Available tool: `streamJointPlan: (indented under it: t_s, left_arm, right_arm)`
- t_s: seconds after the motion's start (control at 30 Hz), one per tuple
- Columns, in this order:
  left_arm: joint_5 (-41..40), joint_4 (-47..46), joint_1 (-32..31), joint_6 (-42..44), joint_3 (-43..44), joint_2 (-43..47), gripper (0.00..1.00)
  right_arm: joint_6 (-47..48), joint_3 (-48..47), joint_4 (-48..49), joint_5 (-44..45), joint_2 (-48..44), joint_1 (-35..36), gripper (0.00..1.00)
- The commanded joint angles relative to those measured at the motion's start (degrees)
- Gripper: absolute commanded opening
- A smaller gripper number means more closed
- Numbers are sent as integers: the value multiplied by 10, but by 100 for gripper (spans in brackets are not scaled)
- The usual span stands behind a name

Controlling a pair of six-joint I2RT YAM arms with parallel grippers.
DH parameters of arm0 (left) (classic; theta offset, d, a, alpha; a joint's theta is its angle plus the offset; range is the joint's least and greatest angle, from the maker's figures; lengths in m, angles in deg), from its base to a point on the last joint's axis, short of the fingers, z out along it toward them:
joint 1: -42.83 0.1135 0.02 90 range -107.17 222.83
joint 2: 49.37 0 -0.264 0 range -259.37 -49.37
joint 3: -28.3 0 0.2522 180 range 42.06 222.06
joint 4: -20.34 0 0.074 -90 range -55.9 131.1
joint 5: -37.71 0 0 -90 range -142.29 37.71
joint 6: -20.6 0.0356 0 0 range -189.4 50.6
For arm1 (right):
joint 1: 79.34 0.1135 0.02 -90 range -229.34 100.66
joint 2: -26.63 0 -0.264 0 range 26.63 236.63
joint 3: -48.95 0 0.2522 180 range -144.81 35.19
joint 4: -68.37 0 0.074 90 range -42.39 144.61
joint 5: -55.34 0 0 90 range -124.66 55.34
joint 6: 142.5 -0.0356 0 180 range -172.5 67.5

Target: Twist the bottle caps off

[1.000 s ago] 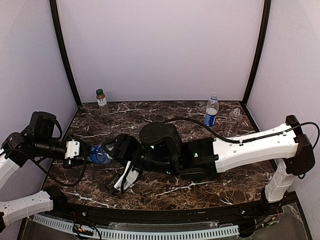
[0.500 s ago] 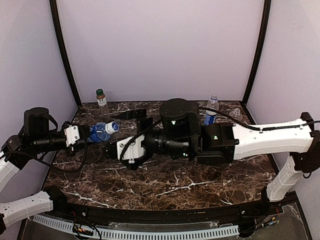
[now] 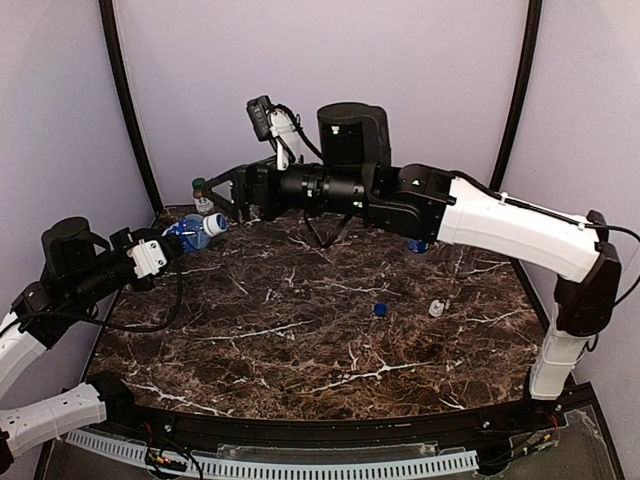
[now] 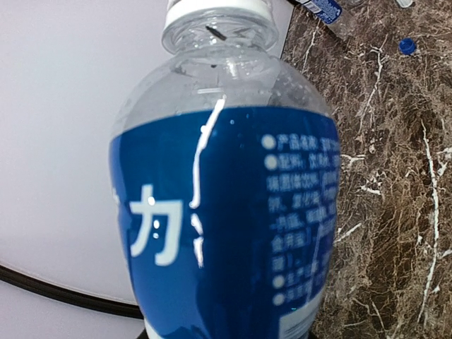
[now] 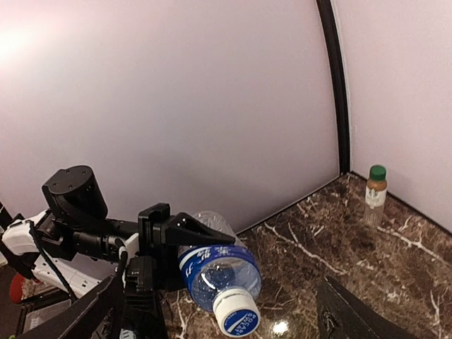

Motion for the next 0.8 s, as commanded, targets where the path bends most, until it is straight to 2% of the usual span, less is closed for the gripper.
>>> streamJointPlan:
  t_s: [0.0, 0.23, 0.47, 0.67, 0.77]
  left_arm:
    - [-23, -38, -2, 28, -8, 8, 15]
    - [-7, -34, -2, 31, -15, 18, 15]
    - [-6, -36, -2, 31, -16, 13, 15]
    - [-20, -47, -2, 36, -13, 4, 15]
    - [-20, -49, -2, 34, -12, 1, 15]
  right_arm:
    - [-127, -69, -85, -23, 66, -4, 89]
    - [-154, -88, -83, -66, 95, -17, 79]
    - [-167, -82, -78, -92, 107, -19, 50]
    - [-185, -70, -81, -112, 105, -19, 52]
    - [-184, -63, -80, -103, 100, -19, 41]
